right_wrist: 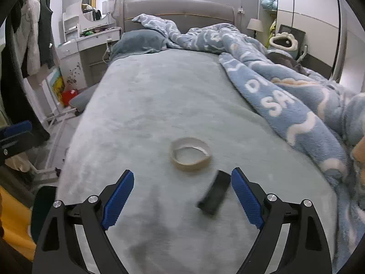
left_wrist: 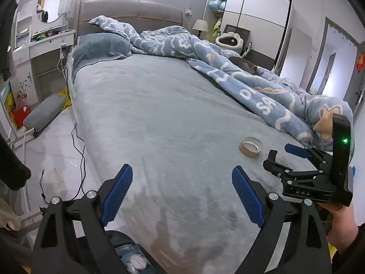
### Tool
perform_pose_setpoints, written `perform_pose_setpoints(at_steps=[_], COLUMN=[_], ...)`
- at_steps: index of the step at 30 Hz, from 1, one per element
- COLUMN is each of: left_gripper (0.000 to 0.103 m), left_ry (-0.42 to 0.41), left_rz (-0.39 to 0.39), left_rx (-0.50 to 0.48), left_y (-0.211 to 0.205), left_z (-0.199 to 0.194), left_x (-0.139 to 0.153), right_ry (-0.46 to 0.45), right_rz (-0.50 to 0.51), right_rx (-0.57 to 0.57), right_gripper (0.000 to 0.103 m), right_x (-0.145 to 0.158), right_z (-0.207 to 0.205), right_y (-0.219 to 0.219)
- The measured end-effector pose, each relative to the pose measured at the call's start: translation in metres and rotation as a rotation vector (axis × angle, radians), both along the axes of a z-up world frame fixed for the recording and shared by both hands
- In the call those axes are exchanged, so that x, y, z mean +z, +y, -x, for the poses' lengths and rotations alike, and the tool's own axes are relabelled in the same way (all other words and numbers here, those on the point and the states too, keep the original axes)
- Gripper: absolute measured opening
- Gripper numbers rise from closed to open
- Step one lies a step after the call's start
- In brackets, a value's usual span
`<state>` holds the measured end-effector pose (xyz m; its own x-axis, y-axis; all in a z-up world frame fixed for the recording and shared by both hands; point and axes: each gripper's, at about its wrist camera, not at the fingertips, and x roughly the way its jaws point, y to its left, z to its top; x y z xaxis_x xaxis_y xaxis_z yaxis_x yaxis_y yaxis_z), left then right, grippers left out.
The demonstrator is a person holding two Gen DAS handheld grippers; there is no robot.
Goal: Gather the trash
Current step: 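Close the right tool on the black curved clip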
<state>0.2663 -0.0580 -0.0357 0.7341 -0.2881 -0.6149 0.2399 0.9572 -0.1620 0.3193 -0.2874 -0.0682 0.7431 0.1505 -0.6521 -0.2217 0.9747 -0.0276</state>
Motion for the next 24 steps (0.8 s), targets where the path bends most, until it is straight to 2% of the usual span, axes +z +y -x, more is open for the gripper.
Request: perform_pose_setpoints(at_steps=[10,13,15,19,24], left_gripper=[0.091,0.091,0.091,0.092,0.093], left_ry=[-0.008,-0.01,-0.016,-0.04,-0.072], left_rz=[-0.036,-0.043,-0.047,-0.056,-0.047], left_rx=[-0.053,-0.067,-0.08,-0.104,-0.13], left_y=[-0.033,-0.041,-0.047,-0.057,-0.069], left_z=[-0.003,-0.004,-0.005,-0.008,-0.016], left_x=[-0.011,-0.013,-0.012,-0.01,-0.009], right_ry=[0.06,0.103,0.12,0.125,0.121], right_rz=[-0.071,-0.086,-0.094,-0.105,-0.151], right_rx=[-0.04,-0.032,-0.026,-0.024,-0.005], right_gripper=[0.086,0.07,0.067,0.051,0.026], right_x=[-0.018,-0.027,-0.031,-0.033,-0.03], right_z=[-0.017,-0.024,-0.026,-0.025,-0.022], right_y=[-0.03,-0.033,-0.034,-0.038,-0.047])
